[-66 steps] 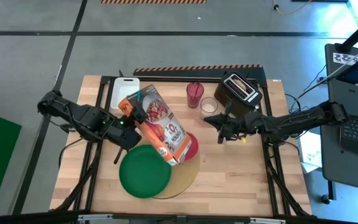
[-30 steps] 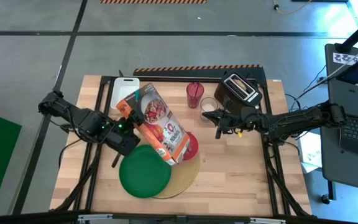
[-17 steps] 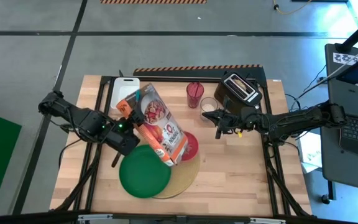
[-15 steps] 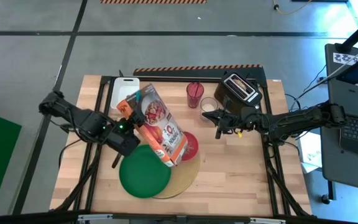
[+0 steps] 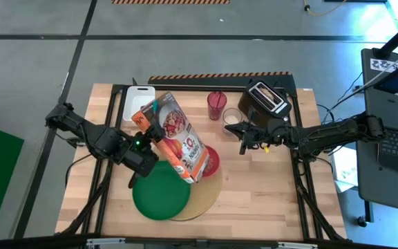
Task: Arrange a breakfast setting
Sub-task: Pour the cereal from the box into the orange bowl
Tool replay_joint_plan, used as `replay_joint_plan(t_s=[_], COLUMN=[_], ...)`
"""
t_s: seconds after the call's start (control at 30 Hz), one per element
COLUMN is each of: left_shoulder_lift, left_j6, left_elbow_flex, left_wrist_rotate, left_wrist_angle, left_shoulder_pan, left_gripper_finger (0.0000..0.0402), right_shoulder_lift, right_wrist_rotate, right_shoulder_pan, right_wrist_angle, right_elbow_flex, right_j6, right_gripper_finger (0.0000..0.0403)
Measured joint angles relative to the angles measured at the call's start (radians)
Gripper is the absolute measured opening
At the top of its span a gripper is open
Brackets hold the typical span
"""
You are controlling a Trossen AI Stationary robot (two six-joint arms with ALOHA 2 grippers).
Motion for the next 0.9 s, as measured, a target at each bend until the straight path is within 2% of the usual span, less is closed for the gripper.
replay_joint_plan(t_s=[0.17,0.9], left_shoulder_lift=[-0.001,-0.002], left_j6=[0.0,-0.146], left_elbow_flex=[0.0,0.0], left_wrist_rotate=[-0.064,-0.087], left_wrist_angle=[-0.01,-0.11], left_shoulder_pan=[-0.021,-0.101], left_gripper_finger=[0.0232,0.0231], right_shoulder_lift=[0.0,0.0], right_wrist_rotate=[0.0,0.0], right_shoulder_pan=[0.0,0.0], right_wrist_angle=[0.0,-0.012], right_elbow_flex=[0.0,0.0], right_j6=[-0.001,-0.002], right_gripper_finger=[0.0005,0.0005])
